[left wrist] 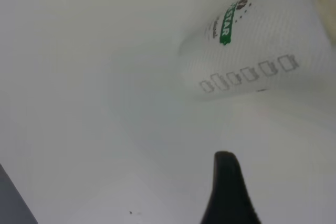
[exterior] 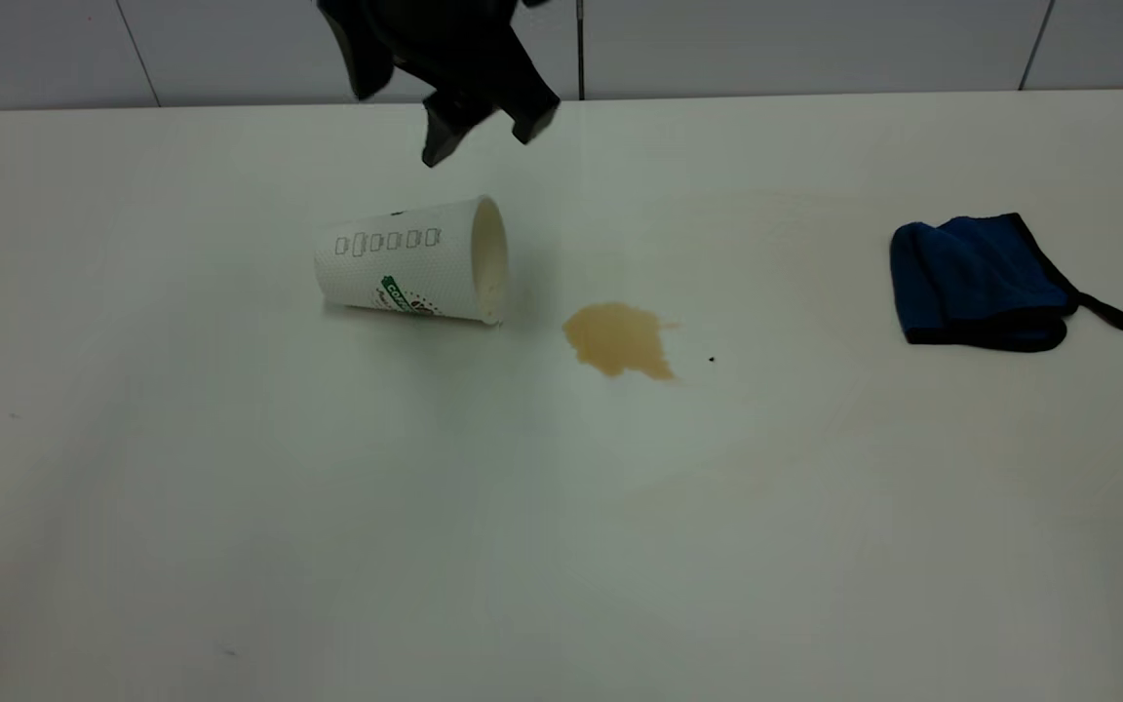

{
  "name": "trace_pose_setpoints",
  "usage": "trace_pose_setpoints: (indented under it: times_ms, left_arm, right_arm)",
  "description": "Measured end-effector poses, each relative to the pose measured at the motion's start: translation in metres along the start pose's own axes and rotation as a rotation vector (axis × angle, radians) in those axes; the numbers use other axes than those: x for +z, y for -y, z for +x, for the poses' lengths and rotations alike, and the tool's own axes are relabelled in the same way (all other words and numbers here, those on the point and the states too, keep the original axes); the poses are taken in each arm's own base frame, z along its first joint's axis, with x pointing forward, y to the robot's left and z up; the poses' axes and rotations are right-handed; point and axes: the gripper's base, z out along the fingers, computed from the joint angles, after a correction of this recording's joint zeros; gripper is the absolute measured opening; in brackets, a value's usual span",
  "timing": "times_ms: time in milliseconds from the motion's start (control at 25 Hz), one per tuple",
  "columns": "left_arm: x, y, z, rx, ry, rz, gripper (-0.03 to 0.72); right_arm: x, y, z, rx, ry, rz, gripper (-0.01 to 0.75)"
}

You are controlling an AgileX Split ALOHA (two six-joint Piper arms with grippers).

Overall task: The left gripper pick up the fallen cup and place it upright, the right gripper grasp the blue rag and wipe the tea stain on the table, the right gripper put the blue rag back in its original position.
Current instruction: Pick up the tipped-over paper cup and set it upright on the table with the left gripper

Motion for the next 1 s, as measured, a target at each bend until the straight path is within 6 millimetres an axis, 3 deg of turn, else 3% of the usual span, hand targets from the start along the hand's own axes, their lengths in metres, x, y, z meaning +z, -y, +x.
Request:
trace_pose_setpoints:
  times_ms: [160, 440, 720, 1000]
  left_arm:
    - [0.017, 0.019, -0.012, 0.024, -0.018, -0.017, 0.552]
    - [0.04, 0.029, -0.025, 0.036, -0.011, -0.122, 0.552]
    - [0.059, 0.041, -0.037, 0.023, 0.024, -0.12, 0.552]
    - [0.083, 0.055, -0.035, 0.052, -0.001, -0.127, 0.552]
  right_arm:
    - [0.0, 0.0, 0.0, 0.0, 0.0, 0.0, 0.416]
    - [0.0, 0.0, 0.0, 0.0, 0.0, 0.0, 0.416]
    - [0.0, 0.0, 0.0, 0.0, 0.0, 0.0, 0.416]
    - [0.0, 0.0, 0.0, 0.0, 0.0, 0.0, 0.416]
